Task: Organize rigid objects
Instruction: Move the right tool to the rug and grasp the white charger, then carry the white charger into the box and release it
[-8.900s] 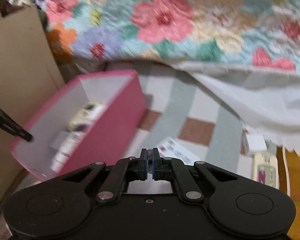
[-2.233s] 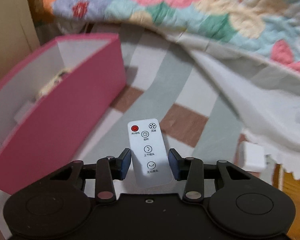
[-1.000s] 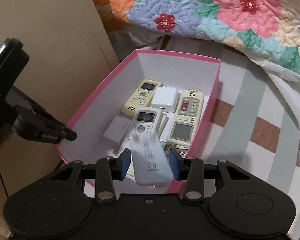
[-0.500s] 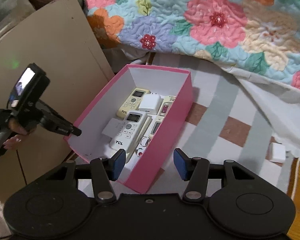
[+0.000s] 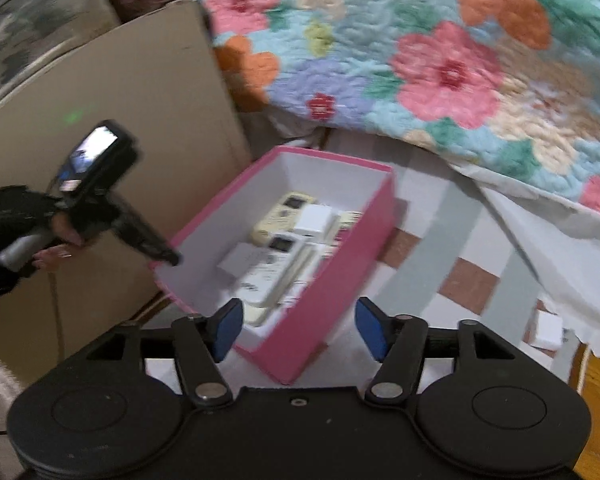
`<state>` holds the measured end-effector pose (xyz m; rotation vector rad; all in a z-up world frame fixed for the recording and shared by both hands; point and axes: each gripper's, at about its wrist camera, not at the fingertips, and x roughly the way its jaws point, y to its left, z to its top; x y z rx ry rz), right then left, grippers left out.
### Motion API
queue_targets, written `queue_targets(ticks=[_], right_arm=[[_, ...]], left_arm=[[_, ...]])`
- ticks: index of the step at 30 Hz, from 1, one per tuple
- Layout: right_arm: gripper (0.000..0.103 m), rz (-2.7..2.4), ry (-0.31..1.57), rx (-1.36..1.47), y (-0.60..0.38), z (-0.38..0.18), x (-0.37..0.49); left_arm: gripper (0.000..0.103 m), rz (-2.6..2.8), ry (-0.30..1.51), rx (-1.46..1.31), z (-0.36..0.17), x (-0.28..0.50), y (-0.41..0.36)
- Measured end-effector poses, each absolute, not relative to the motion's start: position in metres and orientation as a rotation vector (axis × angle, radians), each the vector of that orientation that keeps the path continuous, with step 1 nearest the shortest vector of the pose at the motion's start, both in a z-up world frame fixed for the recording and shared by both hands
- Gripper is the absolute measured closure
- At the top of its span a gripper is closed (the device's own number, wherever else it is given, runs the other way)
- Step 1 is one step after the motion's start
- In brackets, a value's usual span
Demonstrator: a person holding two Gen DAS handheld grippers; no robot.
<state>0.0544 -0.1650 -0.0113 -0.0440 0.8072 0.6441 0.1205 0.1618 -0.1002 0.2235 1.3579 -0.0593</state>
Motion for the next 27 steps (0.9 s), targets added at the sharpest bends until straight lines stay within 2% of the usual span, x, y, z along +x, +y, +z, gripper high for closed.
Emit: queue_targets(ticks=[2, 12, 18, 21, 23, 24, 27], right_arm=[[0.020, 0.584, 0.772, -0.033, -0.181, -0.022, 0.060], [0.020, 0.190, 0.716, -0.090, -0.249, -0.119, 0.120], [0.020, 0.050, 0.708, -0.128, -0.273, -0.158, 0.164], [0.025, -0.026, 0.787, -0.098, -0.278, -0.174, 0.190], [0.033, -0.079, 0.806, -0.041, -0.278, -0.177, 0.198], [0.050, -0.091, 0.796, -0.067, -0.272, -0.178, 0.197], [0.052, -0.103, 0.798, -0.112, -0.258, -0.175, 0.193]], left_arm=[[0.097, -0.059, 1.358, 0.223, -0.100, 0.120, 0.161], [0.097, -0.066, 1.360, 0.206, -0.098, 0.120, 0.164], [0.097, -0.067, 1.358, 0.214, -0.098, 0.120, 0.164], [0.097, -0.066, 1.356, 0.214, -0.098, 0.119, 0.164], [0.097, -0.067, 1.356, 0.214, -0.098, 0.119, 0.164], [0.097, -0.067, 1.356, 0.214, -0.098, 0.119, 0.164], [0.097, -0.067, 1.356, 0.214, -0.098, 0.119, 0.165]])
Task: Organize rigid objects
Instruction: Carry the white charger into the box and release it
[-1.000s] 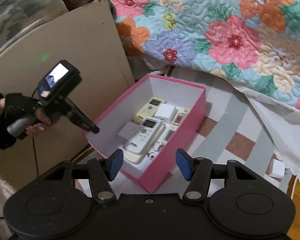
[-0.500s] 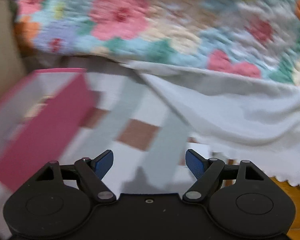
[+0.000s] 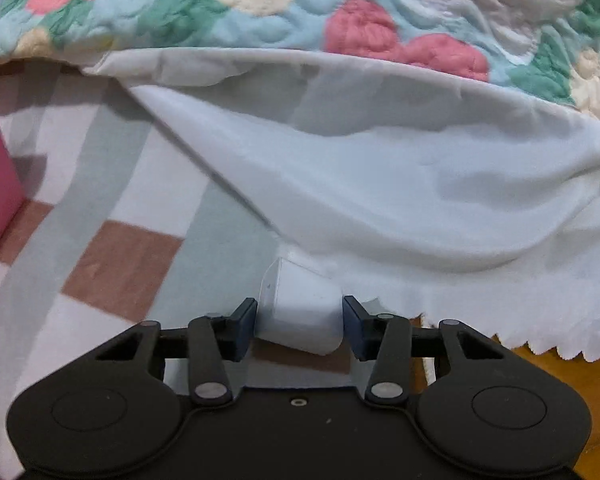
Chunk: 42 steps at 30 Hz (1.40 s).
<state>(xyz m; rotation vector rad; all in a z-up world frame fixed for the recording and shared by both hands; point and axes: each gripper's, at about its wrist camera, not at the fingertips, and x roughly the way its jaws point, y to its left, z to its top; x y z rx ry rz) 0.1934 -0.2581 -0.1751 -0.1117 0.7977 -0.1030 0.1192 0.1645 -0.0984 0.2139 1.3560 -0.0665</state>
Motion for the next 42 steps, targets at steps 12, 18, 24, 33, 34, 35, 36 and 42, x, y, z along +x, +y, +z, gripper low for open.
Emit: queue_targets(ticks=[12, 18, 24, 33, 34, 35, 36, 42], right_arm=[[0.052, 0.310, 0.653, 0.100, -0.181, -0.081, 0.110], [0.052, 0.493, 0.671, 0.065, -0.109, -0.032, 0.080], [0.052, 0.507, 0.796, 0.000, -0.055, -0.052, 0.095], [0.041, 0.466, 0.949, -0.046, -0.035, -0.084, 0.113], [0.039, 0.484, 0.948, -0.028, -0.038, -0.083, 0.111], [0.039, 0.490, 0.948, -0.018, -0.040, -0.080, 0.109], [0.039, 0.499, 0.943, -0.007, -0.043, -0.076, 0.105], [0.039, 0.597, 0.913, 0.076, -0.066, -0.053, 0.088]], left_arm=[[0.097, -0.065, 1.355, 0.223, -0.100, 0.120, 0.163], [0.097, -0.062, 1.354, 0.228, -0.099, 0.120, 0.162], [0.097, -0.062, 1.355, 0.227, -0.099, 0.120, 0.162], [0.097, -0.065, 1.358, 0.232, -0.095, 0.118, 0.160], [0.097, -0.069, 1.351, 0.242, -0.092, 0.117, 0.160], [0.097, -0.070, 1.345, 0.247, -0.091, 0.116, 0.159], [0.097, -0.070, 1.341, 0.251, -0.089, 0.115, 0.159], [0.097, -0.057, 1.291, 0.313, -0.073, 0.107, 0.149]])
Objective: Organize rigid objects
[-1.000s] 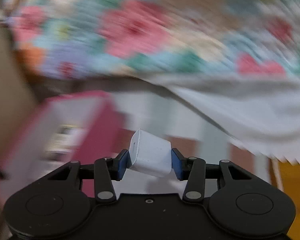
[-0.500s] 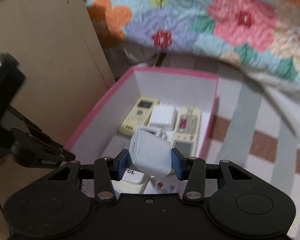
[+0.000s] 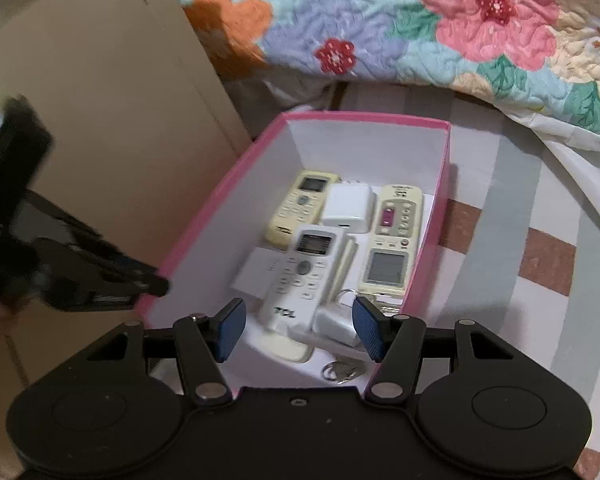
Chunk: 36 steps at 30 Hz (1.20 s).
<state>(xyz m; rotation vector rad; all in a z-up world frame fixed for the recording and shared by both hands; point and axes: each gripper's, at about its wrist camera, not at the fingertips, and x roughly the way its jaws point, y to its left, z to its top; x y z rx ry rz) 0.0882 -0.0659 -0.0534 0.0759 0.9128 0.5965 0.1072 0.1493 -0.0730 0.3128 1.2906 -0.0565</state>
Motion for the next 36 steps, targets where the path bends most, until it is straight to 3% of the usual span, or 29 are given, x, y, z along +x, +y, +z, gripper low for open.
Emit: queue_targets(ticks=[7, 13, 15, 17, 24, 29, 32, 34, 36], right_arm=[[0.038, 0.648, 0.880, 0.045, -0.086, -0.028, 0.068], [0.037, 0.636, 0.857, 0.043, -0.104, -0.009, 0.055], [0.034, 0.621, 0.846, 0.042, -0.112, -0.003, 0.050], [0.032, 0.593, 0.832, 0.033, -0.119, 0.001, 0.046], [0.030, 0.503, 0.831, 0.021, -0.140, 0.011, 0.039], [0.025, 0.449, 0.844, 0.006, -0.153, 0.021, 0.028], [0.021, 0.411, 0.863, -0.022, -0.158, 0.020, 0.022], [0.010, 0.380, 0.874, -0.051, -0.160, 0.019, 0.016], [0.010, 0.308, 0.906, -0.086, -0.161, 0.017, 0.015]], left_arm=[[0.093, -0.015, 1.150, 0.451, -0.038, 0.092, 0.113], [0.092, -0.011, 1.112, 0.405, -0.013, 0.070, 0.089], [0.084, -0.017, 1.137, 0.333, -0.008, 0.063, 0.087], [0.065, -0.025, 1.171, 0.243, -0.006, 0.058, 0.086], [0.056, -0.020, 1.143, 0.050, 0.009, 0.036, 0.073], [0.026, -0.022, 1.140, 0.099, 0.010, 0.026, 0.053], [0.016, -0.014, 1.147, 0.189, 0.009, 0.021, 0.041], [0.009, -0.024, 1.160, 0.174, 0.010, 0.017, 0.040], [0.007, -0.045, 1.186, 0.160, 0.010, 0.016, 0.039]])
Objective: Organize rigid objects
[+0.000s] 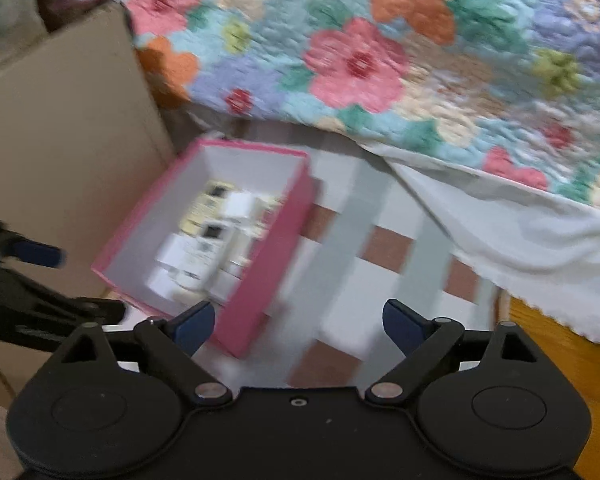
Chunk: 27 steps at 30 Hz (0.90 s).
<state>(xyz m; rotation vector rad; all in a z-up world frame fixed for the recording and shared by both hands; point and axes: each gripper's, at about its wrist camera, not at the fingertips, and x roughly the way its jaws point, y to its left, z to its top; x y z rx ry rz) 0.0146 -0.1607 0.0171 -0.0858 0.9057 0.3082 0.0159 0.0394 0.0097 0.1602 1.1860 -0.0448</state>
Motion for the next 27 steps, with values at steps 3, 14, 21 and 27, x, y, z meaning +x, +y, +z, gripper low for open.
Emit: queue_targets(ticks=[3, 14, 21, 27], right_arm=[[0.010, 0.220, 0.963, -0.137, -0.161, 0.014, 0.019], [0.010, 0.185, 1.045, 0.005, -0.180, 0.018, 0.020], [0.010, 0.179, 1.058, 0.006, -0.179, 0.027, 0.014], [0.010, 0.172, 1.053, -0.008, -0.175, 0.030, 0.011]], left_arm=[[0.007, -0.042, 1.197, 0.151, 0.013, 0.012, 0.038], [0.007, -0.027, 1.261, 0.081, 0.021, 0.011, 0.043], [0.007, 0.011, 1.276, 0.109, 0.016, 0.011, 0.044], [0.007, 0.022, 1.269, 0.115, 0.018, 0.012, 0.043]])
